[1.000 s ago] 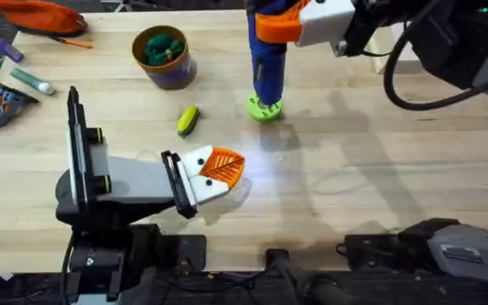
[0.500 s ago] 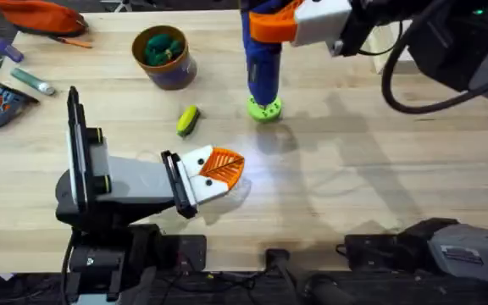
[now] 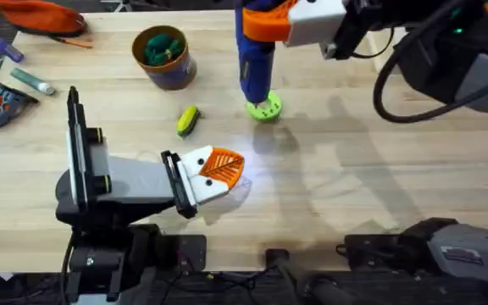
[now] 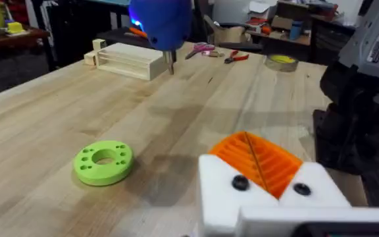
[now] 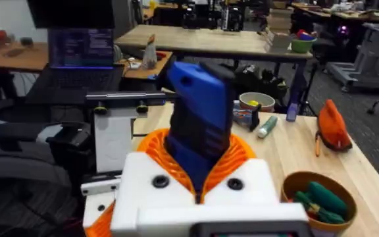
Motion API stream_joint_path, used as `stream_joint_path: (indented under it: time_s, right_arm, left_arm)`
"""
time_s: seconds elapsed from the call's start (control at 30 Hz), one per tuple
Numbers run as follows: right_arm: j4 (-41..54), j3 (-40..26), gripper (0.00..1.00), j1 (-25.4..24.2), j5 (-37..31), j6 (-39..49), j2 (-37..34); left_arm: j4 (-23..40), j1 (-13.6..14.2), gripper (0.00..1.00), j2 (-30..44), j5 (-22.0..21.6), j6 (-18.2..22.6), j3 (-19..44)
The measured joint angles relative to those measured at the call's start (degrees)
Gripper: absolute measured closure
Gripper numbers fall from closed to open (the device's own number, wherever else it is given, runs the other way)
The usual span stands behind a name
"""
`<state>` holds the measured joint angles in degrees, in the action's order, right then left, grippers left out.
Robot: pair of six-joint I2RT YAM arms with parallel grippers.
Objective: Pick up the gripper from the table and insert it into the empty holder that is missing its gripper. Then pick up a screw, insert it into the mounting hole, and use the screwdriver to tighten it. Finally, clean up the table by picking up the vegetable and placing it into the bucket.
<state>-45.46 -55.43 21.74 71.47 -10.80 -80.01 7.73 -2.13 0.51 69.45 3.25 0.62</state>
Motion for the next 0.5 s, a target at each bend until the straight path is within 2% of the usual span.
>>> stream_joint_path:
  time_s: [0.5]
  right_arm:
    - [-1.61, 0.16, 0.975, 3.71, -0.75, -1.21, 0.01]
  left_arm:
    - [0.0, 0.0, 0.986, 0.02, 0.0, 0.0, 0.0]
